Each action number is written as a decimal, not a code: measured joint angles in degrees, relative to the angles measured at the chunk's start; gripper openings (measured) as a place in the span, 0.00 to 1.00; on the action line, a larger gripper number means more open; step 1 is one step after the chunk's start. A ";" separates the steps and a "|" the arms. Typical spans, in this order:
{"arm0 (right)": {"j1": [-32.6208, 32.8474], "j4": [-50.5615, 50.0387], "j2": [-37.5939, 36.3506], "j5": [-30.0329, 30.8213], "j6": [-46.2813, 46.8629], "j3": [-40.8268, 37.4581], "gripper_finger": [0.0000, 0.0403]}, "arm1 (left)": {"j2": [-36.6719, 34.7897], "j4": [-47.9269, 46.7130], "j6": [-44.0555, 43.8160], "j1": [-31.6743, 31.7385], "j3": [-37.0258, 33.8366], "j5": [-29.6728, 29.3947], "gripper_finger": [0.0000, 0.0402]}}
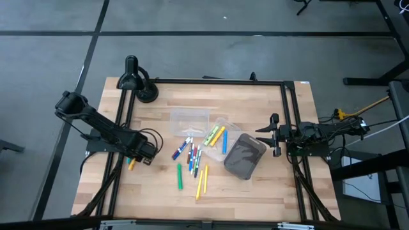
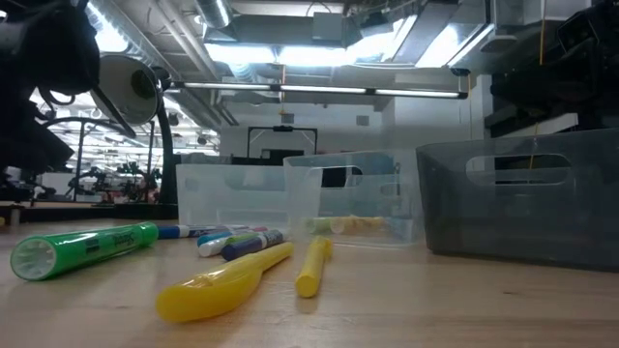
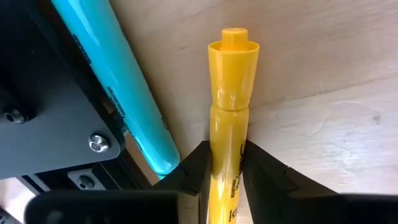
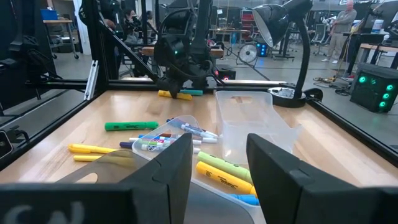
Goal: Pick & Place Markers
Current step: Put the yellow highlighter pen into the right transparent bin
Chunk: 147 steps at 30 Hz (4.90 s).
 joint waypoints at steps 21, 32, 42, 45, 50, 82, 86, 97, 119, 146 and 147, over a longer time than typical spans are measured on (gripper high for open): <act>-0.01 0.00 0.00 0.00 0.00 0.00 0.38 | -1.41 11.99 11.79 -0.07 0.08 -4.00 0.15; 0.01 0.00 0.00 0.00 0.00 0.00 0.38 | -1.41 18.18 14.80 -0.07 0.04 -7.37 0.15; 0.00 0.00 0.00 0.00 0.00 0.00 0.38 | -1.15 25.64 18.30 0.00 -0.14 -7.66 0.15; 0.00 0.00 0.00 0.00 0.00 0.00 0.38 | -1.13 30.29 19.78 0.04 -0.12 -8.27 0.15; 0.01 0.00 0.00 0.00 0.00 0.00 0.38 | -1.13 39.95 23.94 0.04 -0.08 -8.59 0.16; 0.01 0.00 0.00 0.00 0.00 0.01 0.38 | -1.30 81.52 59.41 5.29 0.07 -23.17 0.16; 0.00 0.00 0.00 0.00 0.00 0.00 0.38 | -1.30 83.21 63.16 6.93 0.10 -24.45 0.16; -0.01 0.00 0.00 0.00 0.00 0.00 0.38 | -1.30 82.84 75.69 9.03 4.53 -25.34 0.16; 0.00 0.00 0.00 0.00 0.00 0.00 0.38 | -1.30 64.49 81.50 9.33 13.69 -34.87 0.16; 0.01 0.00 0.00 0.00 0.00 0.00 0.38 | -1.28 64.37 77.78 17.16 13.69 -27.84 0.16; -0.01 0.00 0.00 0.00 0.00 0.00 0.38 | -1.28 64.37 77.70 17.42 13.69 -27.68 0.16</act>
